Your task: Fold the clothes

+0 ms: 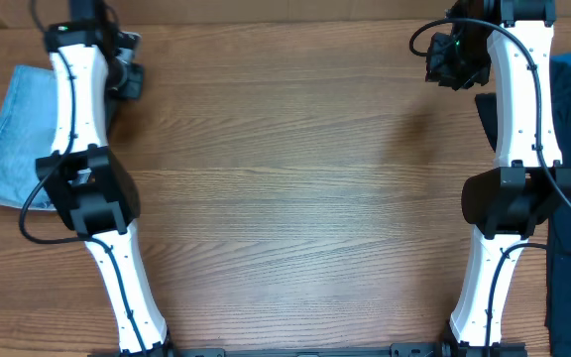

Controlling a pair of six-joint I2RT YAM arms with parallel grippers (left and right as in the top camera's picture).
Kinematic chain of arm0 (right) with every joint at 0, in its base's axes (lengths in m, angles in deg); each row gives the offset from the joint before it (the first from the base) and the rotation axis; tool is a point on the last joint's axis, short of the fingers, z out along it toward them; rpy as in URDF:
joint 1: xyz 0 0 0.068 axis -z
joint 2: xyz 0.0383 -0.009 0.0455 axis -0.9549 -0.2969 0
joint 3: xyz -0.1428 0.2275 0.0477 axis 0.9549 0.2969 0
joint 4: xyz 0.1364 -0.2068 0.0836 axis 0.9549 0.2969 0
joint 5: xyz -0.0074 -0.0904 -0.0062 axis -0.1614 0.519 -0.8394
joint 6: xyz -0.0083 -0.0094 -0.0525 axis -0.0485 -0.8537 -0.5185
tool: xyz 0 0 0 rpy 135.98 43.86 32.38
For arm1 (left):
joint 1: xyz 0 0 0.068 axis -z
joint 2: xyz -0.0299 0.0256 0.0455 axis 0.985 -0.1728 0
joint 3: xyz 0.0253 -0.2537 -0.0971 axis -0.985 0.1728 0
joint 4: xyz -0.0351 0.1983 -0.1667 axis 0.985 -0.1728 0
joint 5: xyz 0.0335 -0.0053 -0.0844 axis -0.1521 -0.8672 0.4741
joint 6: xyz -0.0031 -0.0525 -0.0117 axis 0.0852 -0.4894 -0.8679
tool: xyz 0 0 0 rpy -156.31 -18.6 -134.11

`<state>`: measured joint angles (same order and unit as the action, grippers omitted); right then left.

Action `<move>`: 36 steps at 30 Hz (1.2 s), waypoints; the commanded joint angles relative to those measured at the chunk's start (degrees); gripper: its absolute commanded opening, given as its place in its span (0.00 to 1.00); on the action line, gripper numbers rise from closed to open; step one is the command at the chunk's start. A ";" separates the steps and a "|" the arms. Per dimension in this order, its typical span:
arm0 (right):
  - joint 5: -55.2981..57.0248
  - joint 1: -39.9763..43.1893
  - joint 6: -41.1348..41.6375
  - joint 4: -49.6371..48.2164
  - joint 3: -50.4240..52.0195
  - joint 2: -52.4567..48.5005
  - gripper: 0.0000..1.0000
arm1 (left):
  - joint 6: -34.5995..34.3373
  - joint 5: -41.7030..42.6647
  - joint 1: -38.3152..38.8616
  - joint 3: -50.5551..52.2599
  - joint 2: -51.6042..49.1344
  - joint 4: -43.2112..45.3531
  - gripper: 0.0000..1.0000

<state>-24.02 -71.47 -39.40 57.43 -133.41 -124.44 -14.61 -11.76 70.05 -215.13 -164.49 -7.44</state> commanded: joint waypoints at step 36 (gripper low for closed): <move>0.50 0.22 0.00 -0.61 -0.66 1.42 0.27 | 11.28 -14.93 -4.81 15.65 0.09 16.81 0.04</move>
<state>-24.04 -71.47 -39.40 57.06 -133.41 -124.44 0.27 -23.28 67.10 -199.74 -164.54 8.08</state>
